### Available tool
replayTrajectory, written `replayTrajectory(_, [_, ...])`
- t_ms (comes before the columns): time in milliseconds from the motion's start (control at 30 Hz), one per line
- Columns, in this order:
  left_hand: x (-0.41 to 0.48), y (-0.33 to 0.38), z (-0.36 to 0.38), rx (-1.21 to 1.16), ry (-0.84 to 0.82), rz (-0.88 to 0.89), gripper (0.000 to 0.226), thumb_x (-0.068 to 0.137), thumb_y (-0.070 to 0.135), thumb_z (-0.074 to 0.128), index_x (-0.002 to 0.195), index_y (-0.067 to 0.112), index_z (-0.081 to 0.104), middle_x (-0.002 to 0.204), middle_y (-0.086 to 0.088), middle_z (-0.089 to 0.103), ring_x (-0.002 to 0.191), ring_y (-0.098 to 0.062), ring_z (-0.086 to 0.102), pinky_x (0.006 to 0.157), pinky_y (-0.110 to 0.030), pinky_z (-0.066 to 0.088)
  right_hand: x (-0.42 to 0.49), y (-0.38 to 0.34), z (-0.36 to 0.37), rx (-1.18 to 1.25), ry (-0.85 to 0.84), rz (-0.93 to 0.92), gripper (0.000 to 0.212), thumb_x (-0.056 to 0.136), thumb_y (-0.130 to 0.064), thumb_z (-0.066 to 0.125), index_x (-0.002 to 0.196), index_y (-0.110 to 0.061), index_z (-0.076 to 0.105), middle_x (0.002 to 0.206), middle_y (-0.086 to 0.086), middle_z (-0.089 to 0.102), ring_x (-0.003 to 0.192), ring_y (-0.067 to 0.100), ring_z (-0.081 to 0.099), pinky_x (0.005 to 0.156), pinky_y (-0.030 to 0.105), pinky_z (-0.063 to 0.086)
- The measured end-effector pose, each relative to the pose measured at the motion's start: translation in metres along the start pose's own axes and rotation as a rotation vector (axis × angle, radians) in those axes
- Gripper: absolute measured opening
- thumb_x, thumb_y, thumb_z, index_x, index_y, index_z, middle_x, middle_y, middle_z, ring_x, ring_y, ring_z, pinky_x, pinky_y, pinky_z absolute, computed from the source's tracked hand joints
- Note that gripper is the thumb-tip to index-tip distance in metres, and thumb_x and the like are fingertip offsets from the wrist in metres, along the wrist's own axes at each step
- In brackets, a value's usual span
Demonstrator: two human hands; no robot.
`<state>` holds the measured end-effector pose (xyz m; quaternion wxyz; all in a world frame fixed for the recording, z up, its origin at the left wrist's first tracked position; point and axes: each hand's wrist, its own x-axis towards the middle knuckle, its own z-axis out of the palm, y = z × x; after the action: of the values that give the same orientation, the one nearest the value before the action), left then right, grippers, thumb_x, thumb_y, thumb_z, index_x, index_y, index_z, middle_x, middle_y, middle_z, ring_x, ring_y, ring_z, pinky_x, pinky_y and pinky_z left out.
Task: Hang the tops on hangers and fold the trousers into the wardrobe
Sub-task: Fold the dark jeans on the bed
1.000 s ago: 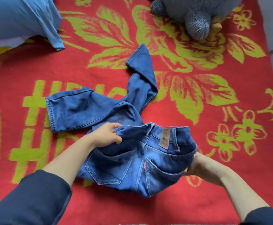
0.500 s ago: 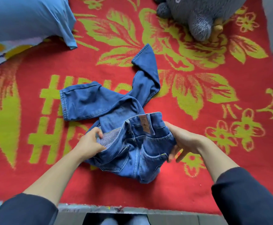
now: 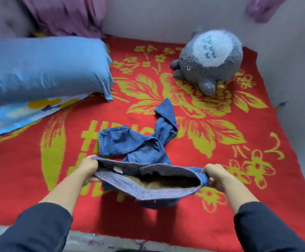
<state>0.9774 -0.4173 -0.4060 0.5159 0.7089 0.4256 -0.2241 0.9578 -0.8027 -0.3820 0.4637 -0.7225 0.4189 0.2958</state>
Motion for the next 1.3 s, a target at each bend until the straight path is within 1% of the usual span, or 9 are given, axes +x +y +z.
replayTrajectory(167, [-0.043,0.092,-0.028,-0.29,-0.04,0.167,0.03,0.094,0.004,0.033,0.108,0.017,0.056,0.08,-0.014,0.059,0.062,-0.027,0.059,0.04,-0.036,0.054,-0.054,-0.062,-0.023,-0.053,0.01,-0.021,0.025,0.086,0.009,0.038,0.068,-0.001,0.052,0.051,0.01,0.056,0.032,0.019,0.053,0.033,0.024,0.046])
replayTrajectory(333, [-0.091,0.164,-0.063,-0.352,-0.047,0.317,0.03,0.094,0.009,0.027,0.1,0.008,0.057,0.094,-0.019,0.061,0.067,-0.03,0.06,0.059,-0.049,0.051,-0.099,-0.128,-0.044,0.251,0.012,-0.245,0.022,0.093,-0.001,0.039,0.079,-0.006,0.056,0.047,0.007,0.058,0.032,0.017,0.054,0.033,0.031,0.049])
replayTrajectory(500, [-0.141,0.231,-0.094,-0.472,-0.342,0.478,0.046,0.094,0.034,0.031,0.118,0.003,0.055,0.121,-0.022,0.058,0.095,-0.039,0.062,0.083,-0.059,0.05,-0.145,-0.21,-0.07,0.64,-0.078,-0.565,0.024,0.1,-0.015,0.039,0.115,-0.003,0.055,0.089,0.014,0.062,0.069,0.024,0.06,0.065,0.035,0.051])
replayTrajectory(600, [-0.179,0.268,-0.114,-0.56,-0.508,0.649,0.039,0.081,0.035,0.045,0.102,0.005,0.058,0.104,-0.024,0.061,0.088,-0.038,0.063,0.081,-0.064,0.049,-0.177,-0.245,-0.088,0.754,-0.113,-0.748,0.037,0.1,-0.02,0.04,0.114,0.008,0.06,0.104,0.021,0.069,0.092,0.033,0.069,0.081,0.039,0.057])
replayTrajectory(767, [-0.217,0.301,-0.124,-0.856,-0.404,1.099,0.028,0.082,0.013,0.031,0.078,-0.005,0.052,0.091,-0.027,0.056,0.081,-0.04,0.06,0.067,-0.045,0.05,-0.216,-0.267,-0.096,0.922,-0.428,-0.933,0.049,0.099,-0.03,0.034,0.101,0.006,0.067,0.096,0.021,0.072,0.088,0.03,0.072,0.065,0.03,0.059])
replayTrajectory(867, [-0.222,0.308,-0.125,-0.838,-0.495,1.245,0.05,0.072,0.013,0.032,0.099,-0.028,0.041,0.107,-0.048,0.043,0.091,-0.059,0.052,0.082,-0.06,0.043,-0.223,-0.264,-0.102,0.856,-0.525,-0.965,0.04,0.091,-0.024,0.041,0.098,0.002,0.069,0.094,0.018,0.073,0.084,0.029,0.072,0.067,0.032,0.059])
replayTrajectory(1033, [-0.209,0.331,-0.14,-0.736,-0.59,1.304,0.06,0.072,0.024,0.033,0.108,-0.024,0.041,0.089,-0.037,0.058,0.081,-0.044,0.058,0.074,-0.041,0.052,-0.235,-0.278,-0.121,0.698,-0.782,-1.211,0.041,0.082,-0.024,0.04,0.089,-0.007,0.077,0.094,0.008,0.075,0.087,0.02,0.071,0.072,0.026,0.056])
replayTrajectory(1167, [-0.188,0.355,-0.139,-0.847,-0.395,1.231,0.05,0.08,0.024,0.031,0.102,-0.019,0.047,0.099,-0.037,0.054,0.086,-0.045,0.058,0.077,-0.044,0.05,-0.212,-0.315,-0.126,0.755,-0.477,-1.023,0.028,0.084,-0.019,0.048,0.083,-0.005,0.072,0.084,0.01,0.07,0.073,0.021,0.068,0.069,0.029,0.056])
replayTrajectory(1300, [-0.157,0.368,-0.125,-0.525,-0.128,0.99,0.029,0.084,0.022,0.034,0.084,0.013,0.061,0.083,-0.014,0.066,0.084,-0.034,0.062,0.066,-0.038,0.054,-0.164,-0.33,-0.123,0.453,0.006,-0.786,0.012,0.087,-0.02,0.054,0.077,-0.018,0.06,0.064,0.001,0.054,0.046,0.01,0.054,0.044,0.021,0.045])
